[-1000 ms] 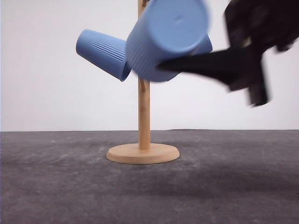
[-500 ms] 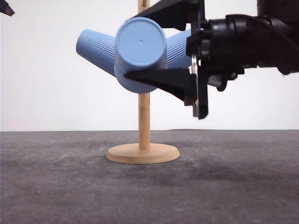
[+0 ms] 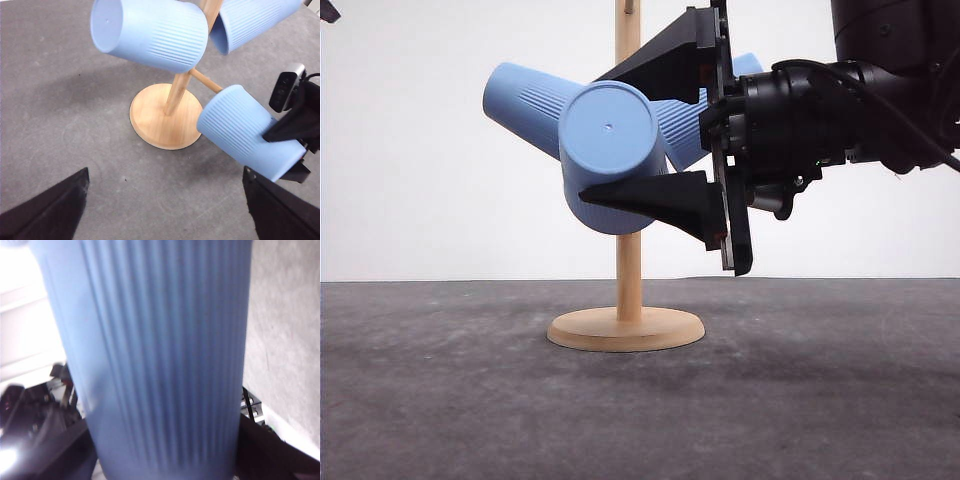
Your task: Place three cups
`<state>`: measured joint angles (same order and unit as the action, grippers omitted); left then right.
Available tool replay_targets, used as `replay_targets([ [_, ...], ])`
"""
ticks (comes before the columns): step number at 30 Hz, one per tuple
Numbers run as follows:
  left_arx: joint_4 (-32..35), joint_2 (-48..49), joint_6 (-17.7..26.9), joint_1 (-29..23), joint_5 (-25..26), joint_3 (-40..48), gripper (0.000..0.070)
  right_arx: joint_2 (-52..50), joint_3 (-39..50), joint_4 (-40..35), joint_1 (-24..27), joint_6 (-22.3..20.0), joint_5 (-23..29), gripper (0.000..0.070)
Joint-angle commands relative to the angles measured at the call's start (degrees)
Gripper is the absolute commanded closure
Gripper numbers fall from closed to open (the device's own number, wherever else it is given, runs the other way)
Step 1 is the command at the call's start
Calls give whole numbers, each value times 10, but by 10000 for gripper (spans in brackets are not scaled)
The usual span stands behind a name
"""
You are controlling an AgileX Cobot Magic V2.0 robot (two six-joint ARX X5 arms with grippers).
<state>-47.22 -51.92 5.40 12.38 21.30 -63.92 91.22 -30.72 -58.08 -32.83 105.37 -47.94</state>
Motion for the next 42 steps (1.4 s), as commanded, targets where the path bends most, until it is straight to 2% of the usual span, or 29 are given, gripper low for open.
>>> replay_targets([
  [1,4,0,11,0,1,-13,104,2,-12,7,5,6,0,299],
  [10,3,5,10,21,1,-13,104,3,-45,68,26,6,0,297],
  [16,2,5,10,37,1,-13,105,29,-61,69,31,6,-14,267],
  [18,1,5,10,39,1,-13,105,40,-67,69,31,6,-16,228],
  [20,0,5,10,39,1,-13,105,47,-73,69,31,6,-15,152],
  [22,0,5,10,39,1,-13,105,50,-76,68,31,5,-14,124],
  [30,-1,6,10,39,1,-13,106,50,-76,37,31,6,-14,118],
  [39,-1,6,10,39,2,-13,106,50,-76,36,31,6,-14,114],
  [42,-2,6,10,39,1,-13,106,50,-76,36,31,6,-19,89],
])
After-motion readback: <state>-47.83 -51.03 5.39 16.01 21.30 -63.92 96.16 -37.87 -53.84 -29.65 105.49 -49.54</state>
